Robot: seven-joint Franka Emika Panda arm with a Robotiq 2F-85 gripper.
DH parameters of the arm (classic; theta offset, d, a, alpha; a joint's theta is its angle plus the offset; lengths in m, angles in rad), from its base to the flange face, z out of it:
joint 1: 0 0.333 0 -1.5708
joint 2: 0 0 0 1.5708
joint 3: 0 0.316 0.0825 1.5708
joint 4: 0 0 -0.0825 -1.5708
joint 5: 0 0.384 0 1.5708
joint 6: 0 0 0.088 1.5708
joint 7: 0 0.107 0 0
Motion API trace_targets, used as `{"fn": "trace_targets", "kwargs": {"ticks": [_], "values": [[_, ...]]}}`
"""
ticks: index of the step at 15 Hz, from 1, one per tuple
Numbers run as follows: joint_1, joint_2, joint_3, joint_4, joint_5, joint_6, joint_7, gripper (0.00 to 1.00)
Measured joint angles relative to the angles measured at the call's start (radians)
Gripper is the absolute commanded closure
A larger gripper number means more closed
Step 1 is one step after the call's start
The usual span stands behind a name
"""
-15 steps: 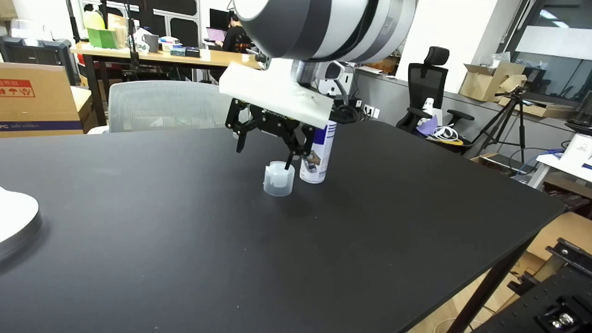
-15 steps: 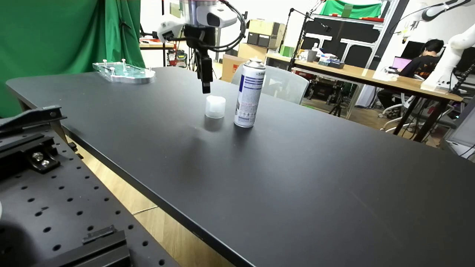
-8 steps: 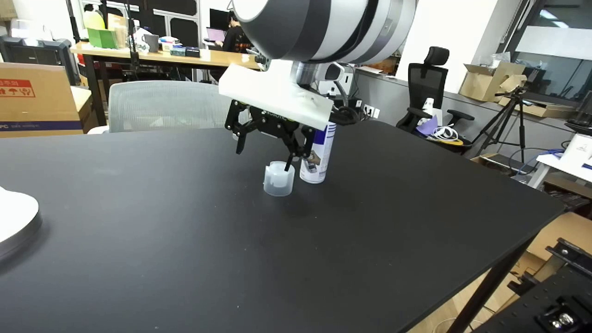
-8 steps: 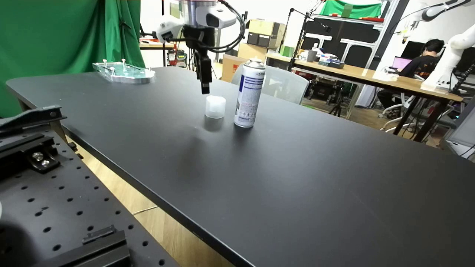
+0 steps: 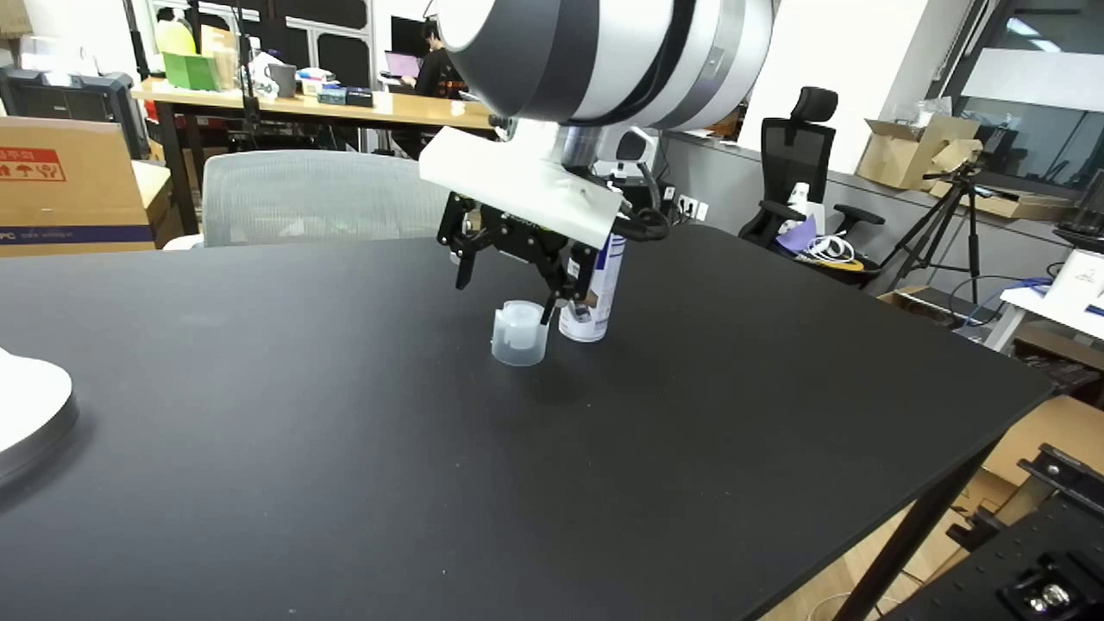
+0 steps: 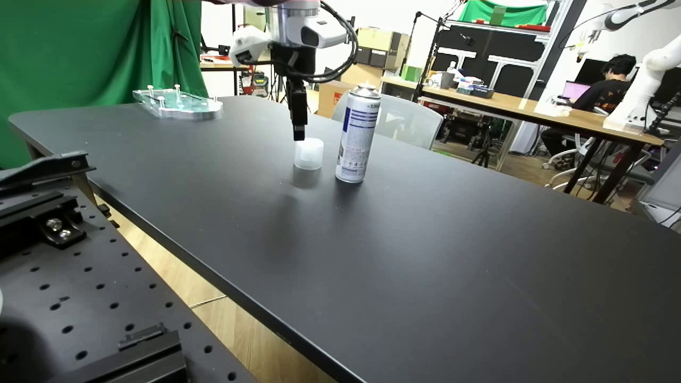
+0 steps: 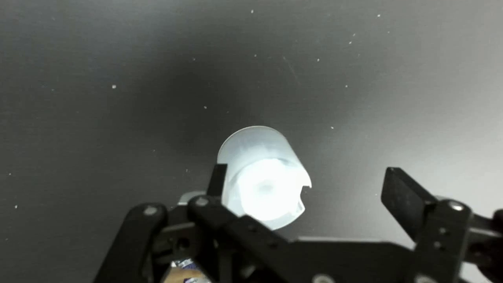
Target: Place the lid on the spray bottle
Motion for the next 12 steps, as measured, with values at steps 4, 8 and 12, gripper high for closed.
{"fn": "trace_targets", "kwargs": {"ticks": [4, 8, 12], "values": [[0.000, 0.028, -0.016, 0.036, 0.025, -0.024, 0.009, 0.00], [0.001, 0.071, -0.032, 0.095, 0.030, -0.070, 0.032, 0.00], [-0.002, 0.097, -0.037, 0.145, 0.031, -0.119, 0.050, 0.32]]}}
